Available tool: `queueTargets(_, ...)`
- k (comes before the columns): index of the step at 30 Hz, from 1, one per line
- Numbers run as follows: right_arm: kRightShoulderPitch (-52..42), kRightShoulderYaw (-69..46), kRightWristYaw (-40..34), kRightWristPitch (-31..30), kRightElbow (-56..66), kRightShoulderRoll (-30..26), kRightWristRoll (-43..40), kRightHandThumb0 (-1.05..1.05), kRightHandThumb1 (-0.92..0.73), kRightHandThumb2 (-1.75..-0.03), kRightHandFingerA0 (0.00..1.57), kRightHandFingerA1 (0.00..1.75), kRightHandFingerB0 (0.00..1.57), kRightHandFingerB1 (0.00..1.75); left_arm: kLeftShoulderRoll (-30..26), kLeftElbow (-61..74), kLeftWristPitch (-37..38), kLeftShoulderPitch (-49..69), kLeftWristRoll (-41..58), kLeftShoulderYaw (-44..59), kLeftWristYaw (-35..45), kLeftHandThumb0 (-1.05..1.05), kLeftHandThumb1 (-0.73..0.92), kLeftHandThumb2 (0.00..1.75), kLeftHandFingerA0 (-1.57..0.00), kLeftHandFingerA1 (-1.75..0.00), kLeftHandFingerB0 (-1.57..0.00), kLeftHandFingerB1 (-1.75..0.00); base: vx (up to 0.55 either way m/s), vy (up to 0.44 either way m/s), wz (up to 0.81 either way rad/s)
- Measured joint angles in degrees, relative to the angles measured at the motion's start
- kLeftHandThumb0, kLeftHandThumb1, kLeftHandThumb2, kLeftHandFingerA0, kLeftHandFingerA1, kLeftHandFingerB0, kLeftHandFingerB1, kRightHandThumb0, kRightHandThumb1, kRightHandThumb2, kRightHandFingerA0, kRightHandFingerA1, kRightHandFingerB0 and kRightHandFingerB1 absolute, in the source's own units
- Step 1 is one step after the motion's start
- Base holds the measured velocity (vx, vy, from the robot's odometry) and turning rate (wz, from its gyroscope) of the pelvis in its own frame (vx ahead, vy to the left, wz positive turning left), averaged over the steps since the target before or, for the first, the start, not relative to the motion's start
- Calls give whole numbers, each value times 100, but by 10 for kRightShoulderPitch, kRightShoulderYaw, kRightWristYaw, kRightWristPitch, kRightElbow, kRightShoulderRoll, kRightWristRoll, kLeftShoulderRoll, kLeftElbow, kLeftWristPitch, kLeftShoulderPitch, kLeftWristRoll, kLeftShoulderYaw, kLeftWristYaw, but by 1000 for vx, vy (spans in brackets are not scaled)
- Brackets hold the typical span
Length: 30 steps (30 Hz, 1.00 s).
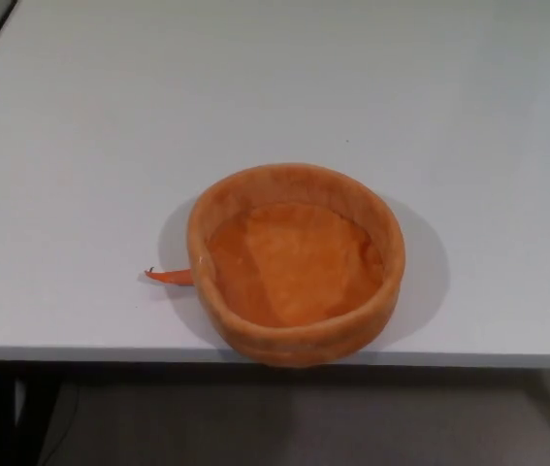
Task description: A soft plate is kept in the center of the table close to the robot and the robot uses its left hand to pick up the plate, turns it upside down and places it back on the table
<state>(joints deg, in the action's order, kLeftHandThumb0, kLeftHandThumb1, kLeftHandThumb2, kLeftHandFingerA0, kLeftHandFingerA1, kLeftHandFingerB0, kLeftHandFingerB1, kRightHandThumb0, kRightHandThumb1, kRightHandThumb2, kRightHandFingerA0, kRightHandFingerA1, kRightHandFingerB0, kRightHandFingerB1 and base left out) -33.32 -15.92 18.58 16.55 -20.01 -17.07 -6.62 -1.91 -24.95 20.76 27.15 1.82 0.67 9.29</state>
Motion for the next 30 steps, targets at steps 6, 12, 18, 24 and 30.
queueTargets(6, -28, -27, 52, 45, 52, -9, -42, -80, -72, -107, 20, 54, 7, 38, 7, 35, 55, 21, 24, 8, 19, -105, 86, 70, -27, -97, -23, -77, 0, 0, 0)
queueTargets(12, -39, -47, 101, 81, 71, -17, -78, -85, -75, -109, 21, 53, 6, 34, 16, 48, 107, 34, 47, 16, 41, -105, 84, 71, -27, -96, -23, -77, 0, 0, 0)
queueTargets(18, -38, -59, 150, 118, 62, -24, -108, -80, -92, -69, 25, 42, 13, 25, 19, 50, 154, 40, 69, 24, 63, -105, 83, 76, -27, -96, -22, -78, 0, 0, 0)
queueTargets(24, -25, -66, 180, 145, 33, -28, -119, -83, -75, -109, 21, 53, 5, 34, 22, 50, 178, 42, 89, 25, 81, -105, 88, 73, -26, -96, -22, -79, 0, 0, 0)
queueTargets(30, -26, -71, 193, 160, 30, -28, -120, -81, -74, -109, 20, 52, 7, 37, 39, 70, 179, 45, 125, 30, 98, -105, 89, 69, -12, -96, -15, -74, 0, 0, 0)
